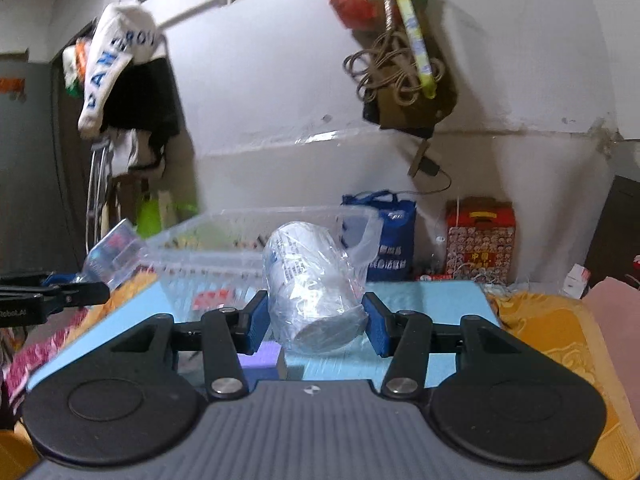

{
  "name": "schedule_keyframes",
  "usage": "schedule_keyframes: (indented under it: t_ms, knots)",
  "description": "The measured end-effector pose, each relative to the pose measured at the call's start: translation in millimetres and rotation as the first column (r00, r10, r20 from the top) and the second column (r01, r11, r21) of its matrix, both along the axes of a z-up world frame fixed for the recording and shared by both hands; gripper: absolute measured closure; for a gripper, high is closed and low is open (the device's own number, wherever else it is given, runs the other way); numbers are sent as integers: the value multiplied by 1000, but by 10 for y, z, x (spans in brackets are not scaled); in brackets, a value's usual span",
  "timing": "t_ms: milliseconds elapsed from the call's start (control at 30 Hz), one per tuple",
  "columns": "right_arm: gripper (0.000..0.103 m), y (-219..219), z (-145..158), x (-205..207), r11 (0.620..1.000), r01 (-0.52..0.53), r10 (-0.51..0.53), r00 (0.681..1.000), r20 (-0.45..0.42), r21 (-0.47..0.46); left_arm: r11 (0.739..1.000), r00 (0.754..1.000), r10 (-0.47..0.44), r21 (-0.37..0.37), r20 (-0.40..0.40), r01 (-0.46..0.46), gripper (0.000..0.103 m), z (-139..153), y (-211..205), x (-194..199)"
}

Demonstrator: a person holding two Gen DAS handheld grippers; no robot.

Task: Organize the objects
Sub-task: 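Carry both items over the clear basket and open both grippers to drop them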

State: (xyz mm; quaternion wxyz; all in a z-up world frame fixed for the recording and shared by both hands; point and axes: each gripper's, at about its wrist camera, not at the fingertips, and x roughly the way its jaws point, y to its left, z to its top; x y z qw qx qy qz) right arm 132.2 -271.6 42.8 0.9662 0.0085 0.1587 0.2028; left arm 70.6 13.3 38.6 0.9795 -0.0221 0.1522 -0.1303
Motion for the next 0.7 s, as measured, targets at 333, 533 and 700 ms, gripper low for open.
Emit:
schedule_keyframes:
  t_ms: [333, 533, 700]
  knots:
    - [50, 436, 371, 514, 999, 21, -19, 999, 39, -40, 997, 995, 56, -66, 84, -51, 63, 564, 16, 483]
    - [50, 754, 321, 1024, 994, 35, -35, 999, -2, -100, 995, 996, 83, -60, 39, -80, 63, 760, -28, 1060]
    - [50, 826, 170, 1174, 991, 41, -45, 999, -26, -130, 993, 991, 109, -28, -75, -111, 63, 551, -98, 1462]
